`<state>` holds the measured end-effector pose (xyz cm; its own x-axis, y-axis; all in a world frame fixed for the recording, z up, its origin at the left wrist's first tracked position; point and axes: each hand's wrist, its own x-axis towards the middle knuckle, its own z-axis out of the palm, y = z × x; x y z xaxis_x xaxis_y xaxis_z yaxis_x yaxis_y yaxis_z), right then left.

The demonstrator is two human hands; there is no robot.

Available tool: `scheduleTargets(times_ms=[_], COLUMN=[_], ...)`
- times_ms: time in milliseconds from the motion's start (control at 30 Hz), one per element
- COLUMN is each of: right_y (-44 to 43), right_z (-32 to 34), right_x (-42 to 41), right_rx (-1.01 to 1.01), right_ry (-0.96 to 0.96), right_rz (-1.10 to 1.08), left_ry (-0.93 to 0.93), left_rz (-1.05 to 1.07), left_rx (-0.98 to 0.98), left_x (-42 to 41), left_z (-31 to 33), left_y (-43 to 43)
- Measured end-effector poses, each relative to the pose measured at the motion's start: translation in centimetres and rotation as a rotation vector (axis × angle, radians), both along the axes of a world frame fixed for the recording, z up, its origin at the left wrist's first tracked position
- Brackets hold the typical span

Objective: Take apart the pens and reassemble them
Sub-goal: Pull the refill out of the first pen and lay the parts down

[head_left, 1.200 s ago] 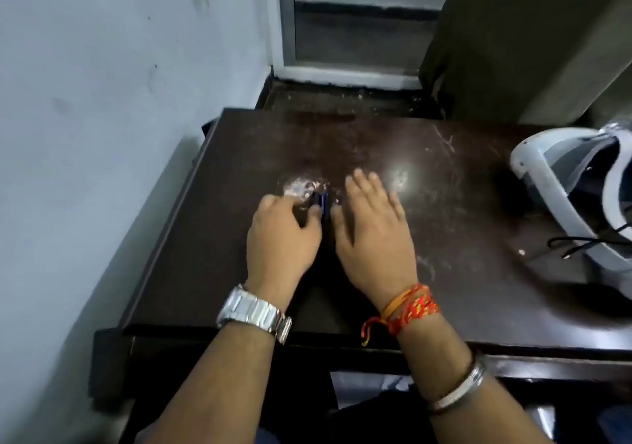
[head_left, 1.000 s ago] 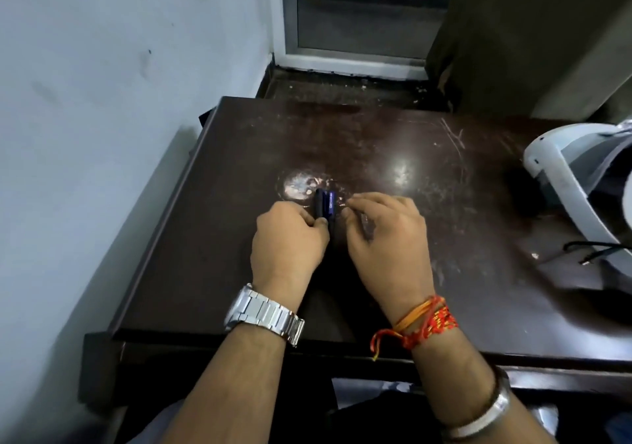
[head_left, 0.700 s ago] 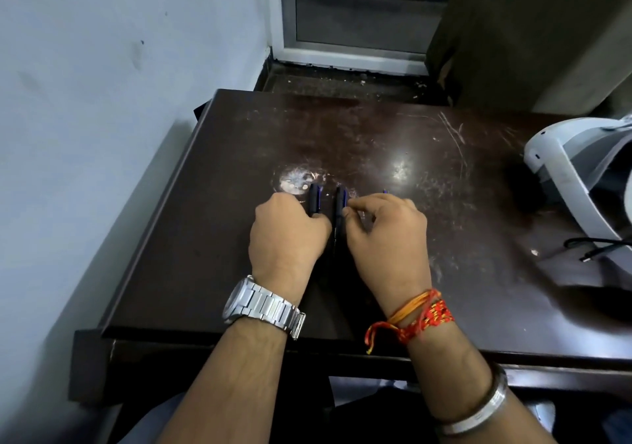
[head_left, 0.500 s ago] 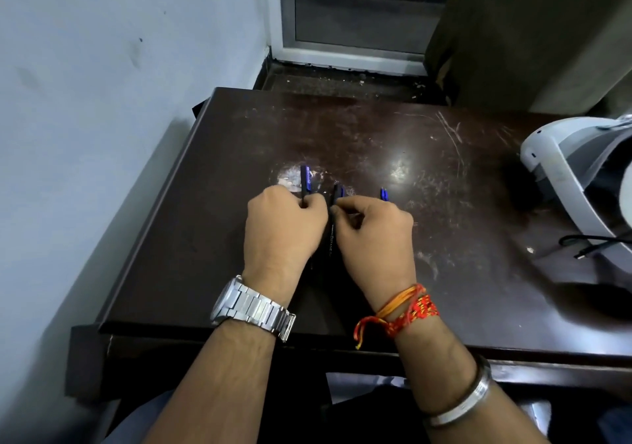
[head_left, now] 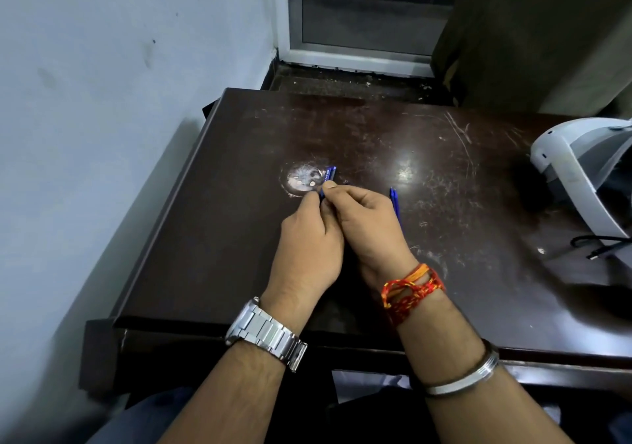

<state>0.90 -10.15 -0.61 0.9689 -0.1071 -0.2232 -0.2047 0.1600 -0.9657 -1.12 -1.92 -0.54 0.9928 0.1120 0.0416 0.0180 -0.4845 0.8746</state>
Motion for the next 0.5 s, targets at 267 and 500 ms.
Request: scheduleTargets(times_ms=[267, 500], right_y=[0.62, 0.85], right_z=[0.64, 0.60], right_x=[-0.13, 0.06], right_rx=[0.123, 0.115], right_ry=[-0.015, -0.042], right_rz=[-0.072, -0.127], left_ry=[0.016, 0.058], left_rz=[0.074, 0.090], left_rx=[-0.050, -0.098], left_x=[0.36, 0.45], left_z=[-0.01, 0.14], left_y=[-0.28, -0.38])
